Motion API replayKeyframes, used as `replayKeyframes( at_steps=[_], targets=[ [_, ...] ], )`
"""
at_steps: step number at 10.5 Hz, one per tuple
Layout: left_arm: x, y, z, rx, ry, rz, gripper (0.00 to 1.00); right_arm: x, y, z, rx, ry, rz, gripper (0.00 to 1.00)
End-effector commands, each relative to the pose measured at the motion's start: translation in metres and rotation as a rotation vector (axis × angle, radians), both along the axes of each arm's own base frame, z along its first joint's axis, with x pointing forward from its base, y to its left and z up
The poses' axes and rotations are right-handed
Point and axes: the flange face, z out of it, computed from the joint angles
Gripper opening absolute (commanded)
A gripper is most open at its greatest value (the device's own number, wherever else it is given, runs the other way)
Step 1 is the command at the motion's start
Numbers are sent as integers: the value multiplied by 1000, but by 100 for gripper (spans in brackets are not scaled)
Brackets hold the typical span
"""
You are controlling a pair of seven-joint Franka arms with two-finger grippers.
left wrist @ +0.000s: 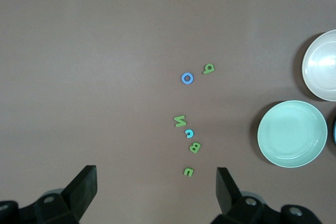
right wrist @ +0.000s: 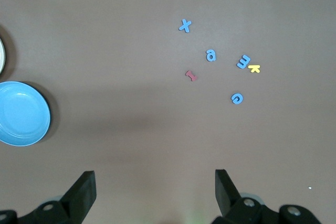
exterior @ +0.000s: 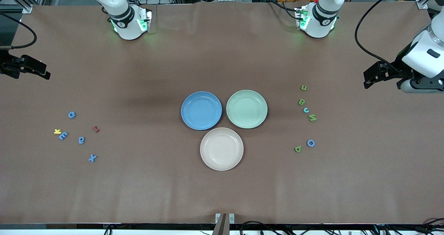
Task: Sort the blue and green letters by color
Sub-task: 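Grasp the green N with the left gripper while the right gripper reaches the x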
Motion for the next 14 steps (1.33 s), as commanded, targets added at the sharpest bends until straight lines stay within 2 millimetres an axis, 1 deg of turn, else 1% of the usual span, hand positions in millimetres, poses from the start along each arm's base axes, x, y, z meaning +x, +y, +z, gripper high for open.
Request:
replayKeyframes(
  at_steps=[1,3,4,5,6,7,8,10,11,12,13,14],
  targets=[
    [-2,-3,-2,-16,17,-10,100,-1,4,3,-24,-3,-5,100],
    [2,-6,-15,-17,42,-17,100,-1,2,3,-19,-4,-9,100],
    [4,-14,-37,-23,83,-19,100,-1,1,6,-18,-10,-12,100],
    [3,-26,-51,-22,98,-34,100,1,0,5,-12,-14,-12,100],
    [6,-31,-80,-22,112,-34,100,6,1,-3,-17,-5,-11,100],
    [6,-34,-115,-23,105,-28,100,16,2,-18,-26,9,-10,100],
    [3,-37,-157,-27,82,-25,100,31,-4,-30,-26,-26,-22,100],
    [1,-32,-228,-31,67,-21,100,59,-12,-73,-41,-25,-35,100],
    [1,-31,-263,-37,83,-17,100,73,-24,-96,-46,-28,-53,100],
    [2,-29,-295,-43,114,-1,100,87,-35,-127,-43,-17,-72,100],
    [3,-29,-317,-47,140,43,100,99,-46,-156,-2,-6,-107,100],
    [2,-28,-333,-44,167,100,100,108,-65,-187,75,-2,-165,100]
  ],
)
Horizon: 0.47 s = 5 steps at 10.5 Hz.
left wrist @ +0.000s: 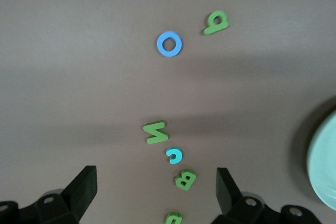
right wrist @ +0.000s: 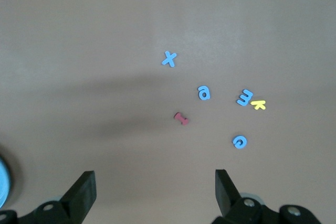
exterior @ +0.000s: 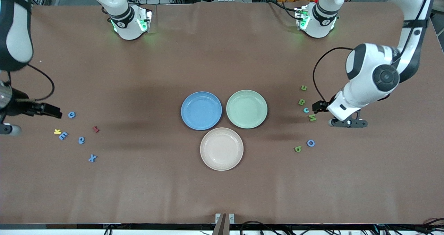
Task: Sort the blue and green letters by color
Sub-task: 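Grasp the green N with the left gripper while the right gripper reaches the x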
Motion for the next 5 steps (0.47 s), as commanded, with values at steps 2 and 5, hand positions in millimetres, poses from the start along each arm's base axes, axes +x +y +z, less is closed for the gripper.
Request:
replayKeyframes(
  at_steps=[2,5],
  targets=[
    [2,6,-55,15,53,120,100,39,-45,-107,119,13,-149,100],
    [-12,17,-97,-4,9,136,100,64,-67,-182,34,6,-180,100]
  ],
)
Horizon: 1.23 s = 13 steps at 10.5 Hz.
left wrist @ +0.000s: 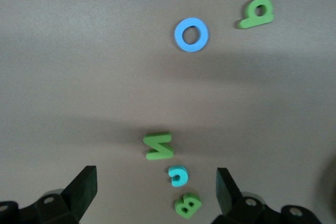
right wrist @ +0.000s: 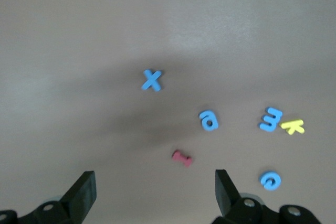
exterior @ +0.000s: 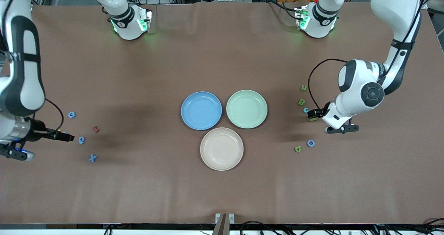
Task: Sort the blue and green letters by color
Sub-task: 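Grasp the green N with the left gripper while the right gripper reaches the x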
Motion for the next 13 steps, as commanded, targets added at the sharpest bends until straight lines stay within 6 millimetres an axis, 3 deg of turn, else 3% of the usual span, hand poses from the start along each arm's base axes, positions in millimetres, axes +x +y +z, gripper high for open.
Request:
replayKeyframes(
  at_steps=[1,3,5,8,10,11,13],
  targets=[
    [-14,3,-35,-1,-35,15,100,30,-9,-57,-78,-28,-83,100],
    [-16,3,-51,5,-34,-1,100,40,16,-87,-118,-50,-176,100],
    [-17,2,-60,9,-33,-13,94,50,29,-115,-123,-83,-202,100],
    [-18,0,-73,20,-38,-43,89,57,29,-129,-121,-105,-225,100],
    [-19,0,-77,25,-35,-55,80,56,29,-130,-79,-121,-260,100],
    [-19,-1,-78,25,-34,-57,72,47,24,-141,-68,-124,-283,100],
    [-19,-2,-80,25,-30,-53,67,35,18,-157,-82,-162,-298,100]
  ],
)
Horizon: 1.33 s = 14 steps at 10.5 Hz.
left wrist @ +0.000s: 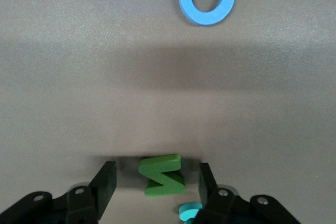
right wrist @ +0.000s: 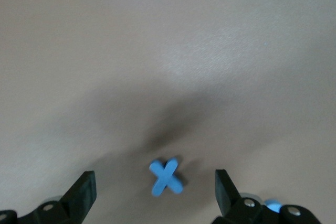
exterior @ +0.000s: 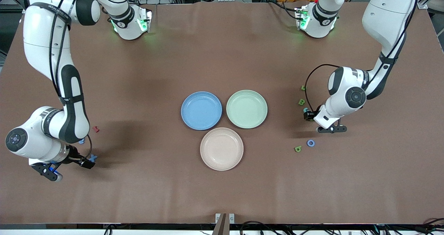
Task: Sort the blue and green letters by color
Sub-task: 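Carry the N to the green plate while the right gripper grasps the x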
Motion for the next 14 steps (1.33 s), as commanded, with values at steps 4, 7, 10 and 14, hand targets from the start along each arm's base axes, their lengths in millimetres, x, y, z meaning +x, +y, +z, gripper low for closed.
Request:
replayKeyframes(
  at_steps=[4,7,10,14],
  targets=[
    [0,-6,-6,29,-13,9,0,-28,3,-37,9,-50,-33,100],
    [6,-25,23,52,-45,45,0,-31,2,-41,3,-55,-30,80],
    [10,-90,96,45,-48,-5,0,-54,-7,-33,6,-66,29,13],
    [-14,-215,127,21,-44,52,0,-61,-6,-48,-31,-118,82,0]
  ],
)
